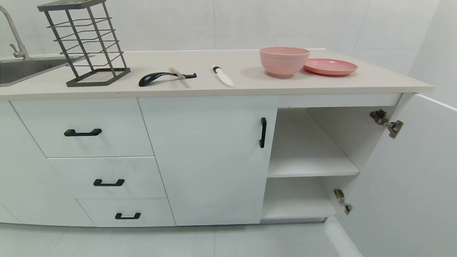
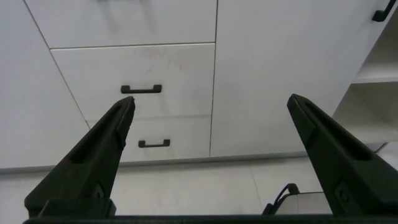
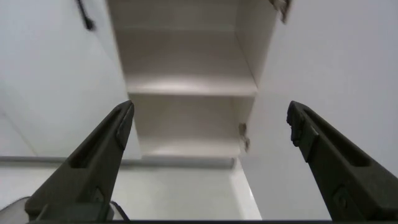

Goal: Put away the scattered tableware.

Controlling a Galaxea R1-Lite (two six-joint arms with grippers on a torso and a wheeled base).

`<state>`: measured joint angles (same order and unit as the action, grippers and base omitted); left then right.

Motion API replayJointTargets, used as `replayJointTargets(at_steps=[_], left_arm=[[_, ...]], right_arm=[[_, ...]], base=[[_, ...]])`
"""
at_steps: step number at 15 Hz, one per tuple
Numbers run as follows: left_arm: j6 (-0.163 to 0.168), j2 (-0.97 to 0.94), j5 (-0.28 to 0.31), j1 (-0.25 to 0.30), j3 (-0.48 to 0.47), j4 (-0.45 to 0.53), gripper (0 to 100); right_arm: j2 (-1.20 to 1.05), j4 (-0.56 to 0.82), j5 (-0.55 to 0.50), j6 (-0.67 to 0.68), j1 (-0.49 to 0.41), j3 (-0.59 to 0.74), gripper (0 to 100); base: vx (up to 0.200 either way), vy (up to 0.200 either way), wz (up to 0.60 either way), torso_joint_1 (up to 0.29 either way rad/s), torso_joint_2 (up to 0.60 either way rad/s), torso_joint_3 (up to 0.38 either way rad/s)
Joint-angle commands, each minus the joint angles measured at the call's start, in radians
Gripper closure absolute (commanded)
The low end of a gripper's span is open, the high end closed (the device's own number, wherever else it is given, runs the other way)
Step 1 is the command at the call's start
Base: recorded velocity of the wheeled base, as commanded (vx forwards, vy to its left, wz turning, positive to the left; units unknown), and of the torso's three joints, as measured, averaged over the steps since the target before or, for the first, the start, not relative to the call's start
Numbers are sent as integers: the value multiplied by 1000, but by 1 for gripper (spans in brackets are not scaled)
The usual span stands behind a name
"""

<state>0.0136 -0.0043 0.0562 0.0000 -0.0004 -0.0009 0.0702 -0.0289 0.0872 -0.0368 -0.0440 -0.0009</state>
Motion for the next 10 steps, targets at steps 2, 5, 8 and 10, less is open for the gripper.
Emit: replayJointTargets(at_steps=[2,5,8,10], left_arm=[[6,4,8,0,0,-1,0],[0,4,7,0,0,-1,0],[-1,4,4,0,0,-2,0],[-1,4,5,0,0,-2,0]], right_arm=[[3,29,-38,15,1,1,0],[3,32,-49,46,1,-1,0],[3,32,-49,46,1,-1,0],[3,32,-49,46,3,1,0]], base=[[0,0,0,0,0,0],[0,0,0,0,0,0],[0,0,0,0,0,0],[0,-200,0,5,2,2]])
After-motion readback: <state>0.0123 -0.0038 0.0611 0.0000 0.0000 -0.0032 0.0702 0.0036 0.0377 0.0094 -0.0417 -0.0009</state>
